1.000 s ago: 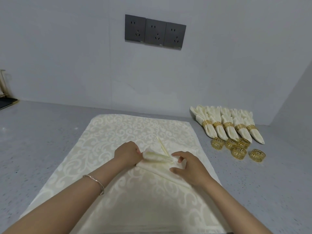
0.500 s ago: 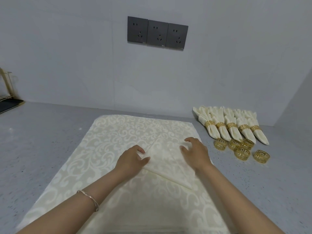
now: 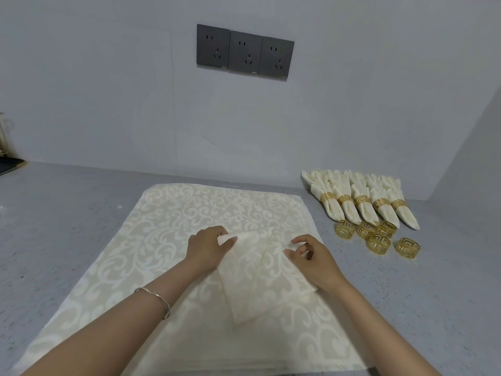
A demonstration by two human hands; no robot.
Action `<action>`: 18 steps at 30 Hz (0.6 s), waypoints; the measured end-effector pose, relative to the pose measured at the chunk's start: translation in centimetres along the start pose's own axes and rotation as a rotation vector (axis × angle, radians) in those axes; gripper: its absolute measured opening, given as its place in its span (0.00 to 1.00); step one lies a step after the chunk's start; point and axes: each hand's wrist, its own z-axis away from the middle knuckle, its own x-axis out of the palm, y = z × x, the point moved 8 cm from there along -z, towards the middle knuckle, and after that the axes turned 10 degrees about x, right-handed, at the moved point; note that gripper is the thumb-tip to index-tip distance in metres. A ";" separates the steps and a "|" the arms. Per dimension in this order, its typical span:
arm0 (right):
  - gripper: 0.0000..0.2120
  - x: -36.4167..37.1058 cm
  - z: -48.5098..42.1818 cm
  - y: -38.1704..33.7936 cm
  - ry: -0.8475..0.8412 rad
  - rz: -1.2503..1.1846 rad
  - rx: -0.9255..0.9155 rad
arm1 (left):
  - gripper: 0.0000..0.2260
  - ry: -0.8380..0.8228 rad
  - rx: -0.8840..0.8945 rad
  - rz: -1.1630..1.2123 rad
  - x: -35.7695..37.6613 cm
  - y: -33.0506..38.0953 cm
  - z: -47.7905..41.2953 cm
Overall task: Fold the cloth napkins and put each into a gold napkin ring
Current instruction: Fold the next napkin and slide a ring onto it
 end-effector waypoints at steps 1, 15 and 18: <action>0.11 0.4 0.0 -0.1 -0.015 -0.021 -0.002 | 0.08 0.001 0.000 -0.006 0.1 -0.1 0.0; 0.10 0.8 1.2 0.7 0.166 -0.137 -0.054 | 0.36 -0.253 0.018 -0.202 2.6 3.3 2.9; 0.10 0.9 1.1 0.7 0.184 -0.066 -0.052 | 0.36 -0.400 0.039 -0.229 4.6 5.5 6.1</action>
